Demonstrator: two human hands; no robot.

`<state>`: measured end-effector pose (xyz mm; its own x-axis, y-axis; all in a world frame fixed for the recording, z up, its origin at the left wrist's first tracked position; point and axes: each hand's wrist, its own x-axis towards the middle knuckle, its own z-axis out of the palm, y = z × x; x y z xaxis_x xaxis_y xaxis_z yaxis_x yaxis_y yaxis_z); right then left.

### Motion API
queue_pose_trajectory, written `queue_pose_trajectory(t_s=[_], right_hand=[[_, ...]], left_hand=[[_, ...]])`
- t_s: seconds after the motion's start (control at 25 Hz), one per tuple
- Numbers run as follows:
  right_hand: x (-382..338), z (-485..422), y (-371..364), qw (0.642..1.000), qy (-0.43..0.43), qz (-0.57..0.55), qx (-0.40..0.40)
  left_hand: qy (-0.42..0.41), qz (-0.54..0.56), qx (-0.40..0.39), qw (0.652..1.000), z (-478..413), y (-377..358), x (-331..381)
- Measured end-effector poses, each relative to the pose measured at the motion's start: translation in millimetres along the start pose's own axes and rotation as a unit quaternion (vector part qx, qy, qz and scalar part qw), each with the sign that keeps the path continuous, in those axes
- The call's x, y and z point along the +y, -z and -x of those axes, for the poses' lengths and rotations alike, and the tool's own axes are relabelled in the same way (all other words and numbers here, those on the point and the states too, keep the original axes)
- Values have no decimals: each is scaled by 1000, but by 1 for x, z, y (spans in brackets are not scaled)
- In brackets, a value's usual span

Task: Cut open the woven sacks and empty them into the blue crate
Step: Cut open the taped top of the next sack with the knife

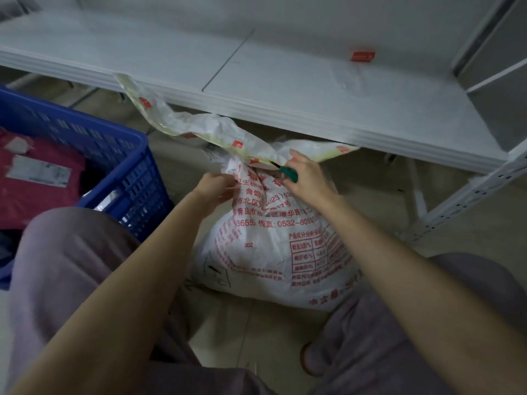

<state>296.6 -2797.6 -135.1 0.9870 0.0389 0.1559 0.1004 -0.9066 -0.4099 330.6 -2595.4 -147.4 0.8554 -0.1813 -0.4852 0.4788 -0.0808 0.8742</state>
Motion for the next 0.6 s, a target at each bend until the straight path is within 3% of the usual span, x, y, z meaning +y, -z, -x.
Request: queue_pose_trajectory(t_s=[0.12,0.2,0.28,0.4,0.6], right_hand=[[-8,-8,-4,993,-104,-43,32],[-19,-14,8,990,-105,-65,64],[-33,-20,33,987,-84,-93,98],[-58,-24,78,980,-57,-111,155],[-77,-5,118,981,-34,-87,168]], left_hand=[[-7,-12,-2,1000,11,9,-4],[17,-83,-30,996,19,13,-5],[113,-143,-101,978,28,10,-4],[229,-135,-191,945,40,-3,-3],[184,-117,-197,956,63,-28,-2]])
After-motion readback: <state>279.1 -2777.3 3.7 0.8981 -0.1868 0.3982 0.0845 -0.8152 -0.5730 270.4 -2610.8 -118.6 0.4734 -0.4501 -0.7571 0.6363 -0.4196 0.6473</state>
